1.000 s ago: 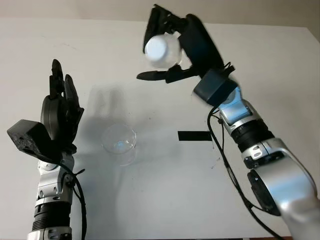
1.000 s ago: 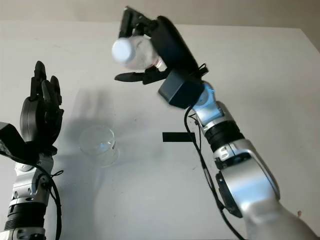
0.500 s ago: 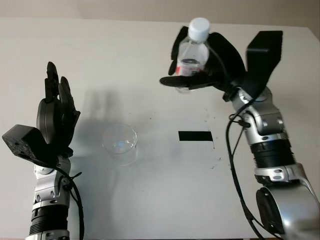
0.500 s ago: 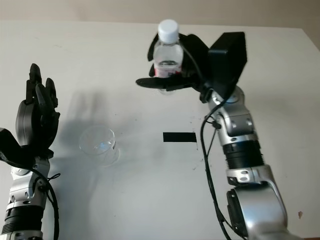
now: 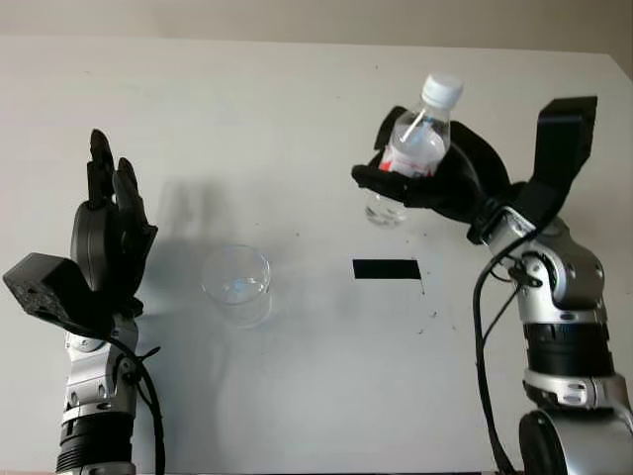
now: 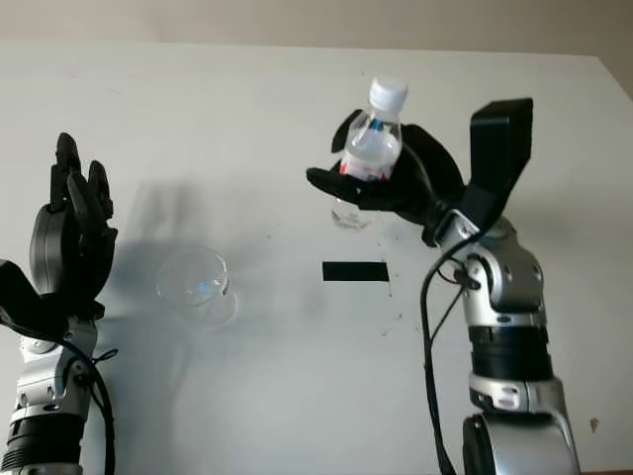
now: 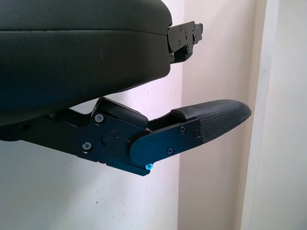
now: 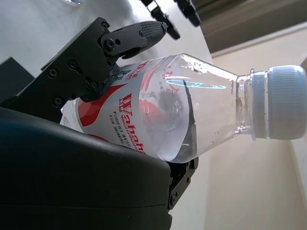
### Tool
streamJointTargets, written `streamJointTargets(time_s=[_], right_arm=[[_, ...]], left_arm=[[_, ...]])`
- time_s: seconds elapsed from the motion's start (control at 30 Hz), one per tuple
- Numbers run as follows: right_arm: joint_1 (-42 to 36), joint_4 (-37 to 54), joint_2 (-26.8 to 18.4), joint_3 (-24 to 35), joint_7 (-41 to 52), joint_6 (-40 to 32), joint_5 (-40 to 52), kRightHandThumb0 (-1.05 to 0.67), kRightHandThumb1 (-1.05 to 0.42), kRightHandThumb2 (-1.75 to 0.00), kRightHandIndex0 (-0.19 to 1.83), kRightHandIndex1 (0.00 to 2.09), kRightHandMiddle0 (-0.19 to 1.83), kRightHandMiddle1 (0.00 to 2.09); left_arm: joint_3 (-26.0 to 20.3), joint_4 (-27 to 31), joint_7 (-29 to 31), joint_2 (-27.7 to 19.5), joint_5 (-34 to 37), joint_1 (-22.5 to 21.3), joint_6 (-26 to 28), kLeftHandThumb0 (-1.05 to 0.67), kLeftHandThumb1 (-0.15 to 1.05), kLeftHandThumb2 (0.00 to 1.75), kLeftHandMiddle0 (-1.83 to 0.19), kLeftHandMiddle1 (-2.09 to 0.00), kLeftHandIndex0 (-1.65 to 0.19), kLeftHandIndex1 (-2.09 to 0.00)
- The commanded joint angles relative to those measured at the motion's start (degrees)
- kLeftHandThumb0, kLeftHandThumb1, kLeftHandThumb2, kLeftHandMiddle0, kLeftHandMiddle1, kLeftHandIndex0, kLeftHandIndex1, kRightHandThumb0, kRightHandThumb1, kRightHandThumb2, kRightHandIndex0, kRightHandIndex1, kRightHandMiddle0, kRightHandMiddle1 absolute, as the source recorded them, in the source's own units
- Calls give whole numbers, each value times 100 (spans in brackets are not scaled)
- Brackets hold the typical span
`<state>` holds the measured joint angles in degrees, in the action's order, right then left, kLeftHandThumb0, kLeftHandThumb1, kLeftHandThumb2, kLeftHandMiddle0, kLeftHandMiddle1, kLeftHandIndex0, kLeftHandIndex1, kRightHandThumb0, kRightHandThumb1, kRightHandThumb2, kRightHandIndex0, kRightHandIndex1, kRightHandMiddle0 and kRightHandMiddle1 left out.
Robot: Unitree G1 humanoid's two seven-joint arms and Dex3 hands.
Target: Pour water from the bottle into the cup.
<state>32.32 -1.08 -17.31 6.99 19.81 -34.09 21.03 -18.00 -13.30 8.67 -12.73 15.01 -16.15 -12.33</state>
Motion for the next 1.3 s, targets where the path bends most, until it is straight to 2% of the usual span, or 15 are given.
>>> streamJointTargets(time_s=[0.0, 0.33, 0.7, 0.9, 1.27], right_arm=[[-254, 328, 30, -22, -33, -49, 3, -18, -105, -45, 183, 209, 135, 209], [-788, 913, 64, -157, -265, 28, -225, -19, -105, -43, 170, 209, 136, 209], [-738, 870, -126, -283, -4, -54, -358, -18, -105, -45, 157, 209, 134, 209], [-673, 662, -87, -356, 25, -73, -448, -18, -105, -45, 162, 209, 137, 209], [-610, 394, -7, -412, -62, -122, -566, -17, -105, -46, 181, 209, 157, 209]], left_arm=[[-10, 100, 21, -7, 27, 66, 13, -78, 105, 76, 19, -5, 19, 0], [-15, 191, -13, -19, 15, 81, 92, -78, 105, 75, 18, -5, 19, 0], [-10, 193, -1, -14, -3, 76, 80, -78, 105, 76, 18, -5, 19, 0], [-26, 230, -25, -15, 12, 83, 125, -78, 105, 75, 17, -6, 19, -1], [-25, 207, -16, -24, -6, 69, 104, -78, 105, 76, 17, -5, 19, -2]])
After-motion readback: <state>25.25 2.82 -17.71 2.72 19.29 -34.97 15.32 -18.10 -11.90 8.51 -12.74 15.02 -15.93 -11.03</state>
